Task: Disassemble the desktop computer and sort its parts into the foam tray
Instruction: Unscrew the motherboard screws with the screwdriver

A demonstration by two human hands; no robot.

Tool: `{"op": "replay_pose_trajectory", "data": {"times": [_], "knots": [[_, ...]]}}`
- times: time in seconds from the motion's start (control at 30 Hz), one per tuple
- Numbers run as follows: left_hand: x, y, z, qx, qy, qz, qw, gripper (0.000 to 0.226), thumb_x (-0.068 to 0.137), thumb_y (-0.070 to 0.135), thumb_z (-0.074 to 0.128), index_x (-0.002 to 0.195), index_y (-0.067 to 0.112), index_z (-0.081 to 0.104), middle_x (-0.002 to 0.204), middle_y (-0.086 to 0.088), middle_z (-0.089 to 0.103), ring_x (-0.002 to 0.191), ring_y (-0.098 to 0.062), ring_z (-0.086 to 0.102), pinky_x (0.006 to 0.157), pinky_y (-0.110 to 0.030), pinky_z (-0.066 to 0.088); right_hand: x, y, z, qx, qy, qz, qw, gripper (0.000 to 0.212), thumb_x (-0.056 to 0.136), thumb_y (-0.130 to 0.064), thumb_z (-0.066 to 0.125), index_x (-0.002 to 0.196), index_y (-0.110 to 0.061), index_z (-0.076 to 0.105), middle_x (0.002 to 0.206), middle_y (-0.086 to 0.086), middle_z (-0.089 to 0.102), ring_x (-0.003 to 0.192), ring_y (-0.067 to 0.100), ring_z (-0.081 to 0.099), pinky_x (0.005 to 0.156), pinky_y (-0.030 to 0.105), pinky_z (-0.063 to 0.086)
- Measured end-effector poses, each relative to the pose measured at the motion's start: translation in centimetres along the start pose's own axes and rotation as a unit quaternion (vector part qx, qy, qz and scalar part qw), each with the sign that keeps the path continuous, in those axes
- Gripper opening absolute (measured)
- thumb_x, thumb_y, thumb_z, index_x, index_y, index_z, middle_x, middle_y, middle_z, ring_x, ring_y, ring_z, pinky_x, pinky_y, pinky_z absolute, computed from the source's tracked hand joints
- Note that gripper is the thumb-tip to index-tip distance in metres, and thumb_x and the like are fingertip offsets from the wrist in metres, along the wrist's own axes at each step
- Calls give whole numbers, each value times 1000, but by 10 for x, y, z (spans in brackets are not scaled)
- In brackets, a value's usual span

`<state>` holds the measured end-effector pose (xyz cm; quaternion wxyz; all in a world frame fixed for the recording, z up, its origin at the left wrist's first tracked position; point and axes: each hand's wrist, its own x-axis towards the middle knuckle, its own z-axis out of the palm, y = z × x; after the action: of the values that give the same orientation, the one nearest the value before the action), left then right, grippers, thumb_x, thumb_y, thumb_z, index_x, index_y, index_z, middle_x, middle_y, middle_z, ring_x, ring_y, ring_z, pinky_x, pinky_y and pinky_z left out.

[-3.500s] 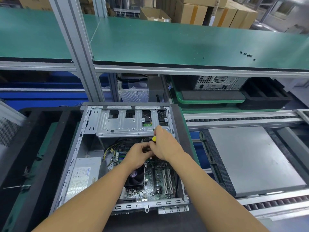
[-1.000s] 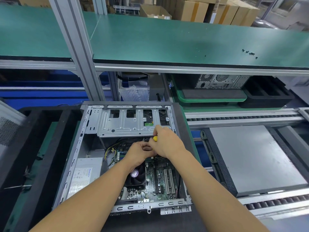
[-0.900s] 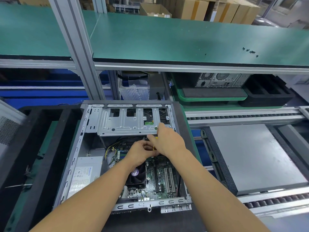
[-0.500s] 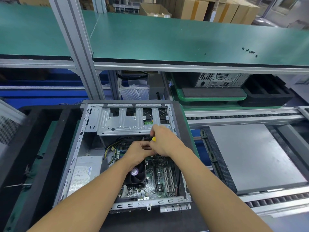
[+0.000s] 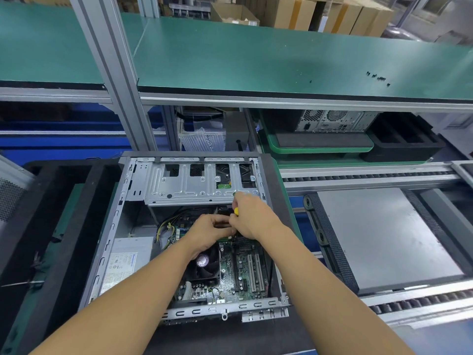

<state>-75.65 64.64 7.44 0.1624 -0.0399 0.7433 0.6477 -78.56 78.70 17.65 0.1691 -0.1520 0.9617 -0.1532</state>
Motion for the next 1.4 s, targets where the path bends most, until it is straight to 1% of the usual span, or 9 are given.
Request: {"op": "replay_pose_trajectory", "data": {"times": [0.23, 0.37, 0.5, 0.67, 0.77, 1.0, 1.2, 1.3, 1.4], "knots": [[1, 3, 9, 37, 47, 12, 998, 37, 79, 5, 76, 70, 41, 76, 74, 15, 74, 66, 9, 60, 63, -5, 42, -2, 0, 5, -4, 24, 28, 999, 49, 95, -50, 51, 124, -10, 46, 113, 11, 59, 100, 33, 59, 70, 37, 43], [0, 1, 7, 49, 37, 5, 998, 36, 81, 11, 75, 72, 46, 75, 78, 18, 74, 72, 12, 61, 64, -3, 41, -3, -4, 7, -13, 25, 31, 999, 42, 98, -40, 48, 128, -11, 43, 107, 15, 62, 88, 35, 60, 64, 36, 43], [-1, 2, 4, 37, 37, 6, 999, 24, 86, 17, 73, 91, 41, 76, 93, 19, 75, 89, 10, 64, 72, -1, 41, -3, -6, 1, 10, 17, 35, 999, 20, 93, -23, 49, 111, -16, 42, 88, 7, 52, 75, 31, 53, 62, 35, 44], [3, -1, 8, 2, 63, 1, 998, 24, 80, 3, 76, 94, 22, 71, 82, 10, 75, 72, 8, 65, 64, -4, 44, -3, -3, 0, 45, -32, 34, 998, 17, 90, -22, 53, 104, -23, 44, 84, 1, 51, 71, 22, 53, 59, 32, 42], [4, -1, 11, 17, 71, 5, 997, 21, 78, -1, 74, 84, 17, 67, 67, 15, 70, 61, 10, 59, 58, -3, 41, -3, -3, 1, 51, -21, 17, 998, 15, 94, -36, 51, 102, -24, 48, 91, 3, 57, 76, 24, 54, 63, 33, 40], [3, -4, 1, 41, 37, -6, 998, 25, 82, 20, 78, 106, 28, 75, 99, 14, 75, 96, 3, 65, 82, -13, 45, -3, -3, 3, 20, 14, 25, 999, 20, 96, -20, 46, 115, -16, 51, 115, 10, 59, 100, 32, 58, 77, 36, 48], [6, -5, 10, 45, 64, -24, 997, 27, 76, 12, 79, 100, 16, 67, 80, 12, 74, 70, 6, 62, 73, -24, 43, -4, -4, 4, 25, -2, 29, 999, 23, 93, -28, 53, 113, -16, 51, 119, 10, 51, 105, 32, 53, 84, 41, 49], [6, -4, 12, 41, 59, -23, 997, 24, 76, 16, 79, 96, 16, 66, 83, 7, 75, 75, 0, 64, 73, -24, 43, -6, -3, 6, 4, 40, 48, 998, 34, 98, -45, 48, 116, -17, 53, 112, 11, 57, 102, 33, 57, 75, 37, 46], [4, -2, 12, 37, 43, -3, 998, 21, 74, 19, 80, 91, 25, 70, 83, 9, 75, 75, 3, 65, 70, -17, 45, -6, -3, 5, -11, 60, 46, 997, 29, 100, -38, 47, 114, -15, 59, 110, 13, 65, 99, 33, 62, 72, 34, 48]]}}
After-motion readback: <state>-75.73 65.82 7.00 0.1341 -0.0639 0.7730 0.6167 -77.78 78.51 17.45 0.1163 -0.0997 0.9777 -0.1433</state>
